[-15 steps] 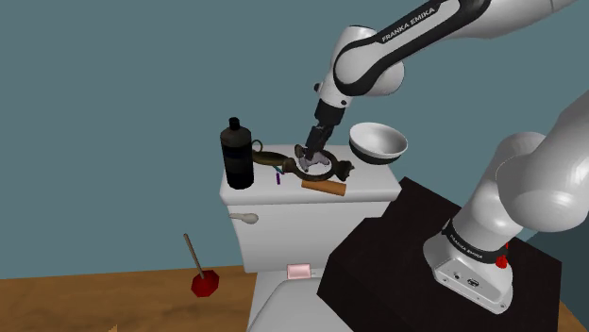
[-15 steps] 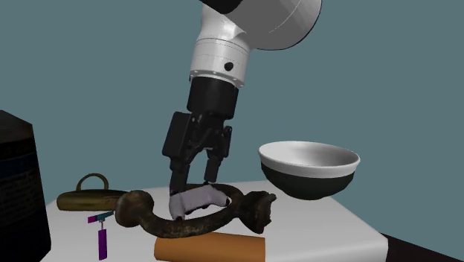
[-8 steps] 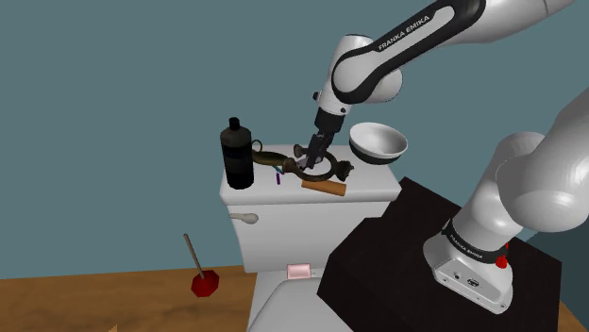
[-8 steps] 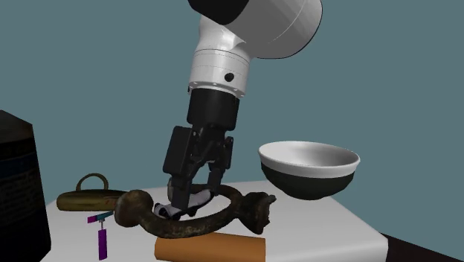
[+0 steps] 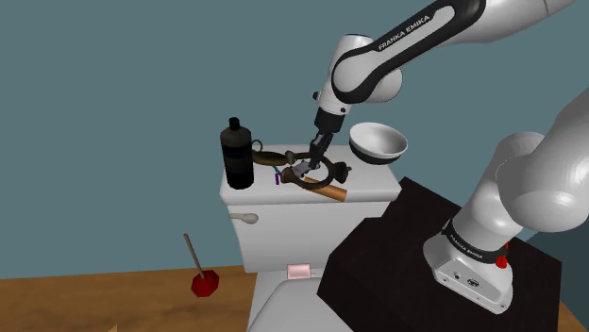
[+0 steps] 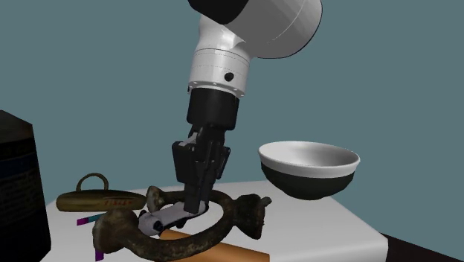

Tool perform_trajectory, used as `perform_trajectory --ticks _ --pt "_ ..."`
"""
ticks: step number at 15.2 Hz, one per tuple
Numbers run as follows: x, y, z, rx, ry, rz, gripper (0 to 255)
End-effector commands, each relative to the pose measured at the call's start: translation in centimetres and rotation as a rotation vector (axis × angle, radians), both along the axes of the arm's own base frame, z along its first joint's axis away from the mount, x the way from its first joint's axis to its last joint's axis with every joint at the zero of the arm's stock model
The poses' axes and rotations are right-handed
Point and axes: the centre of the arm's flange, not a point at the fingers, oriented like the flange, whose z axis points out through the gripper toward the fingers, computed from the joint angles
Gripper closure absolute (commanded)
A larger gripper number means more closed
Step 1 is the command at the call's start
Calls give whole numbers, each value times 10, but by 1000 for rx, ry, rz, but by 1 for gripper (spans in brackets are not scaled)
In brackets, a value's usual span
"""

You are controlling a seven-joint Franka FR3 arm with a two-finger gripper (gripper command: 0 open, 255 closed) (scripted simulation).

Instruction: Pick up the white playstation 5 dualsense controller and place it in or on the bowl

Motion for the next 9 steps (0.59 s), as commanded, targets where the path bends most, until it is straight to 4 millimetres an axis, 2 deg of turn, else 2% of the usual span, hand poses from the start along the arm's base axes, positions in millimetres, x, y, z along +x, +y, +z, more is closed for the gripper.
perform_trajectory --ticks 1,3,9 --pt "0 0 -1 0 2 0 255" --pt "0 0 -1 0 2 0 255" --pt "0 0 31 0 2 0 255"
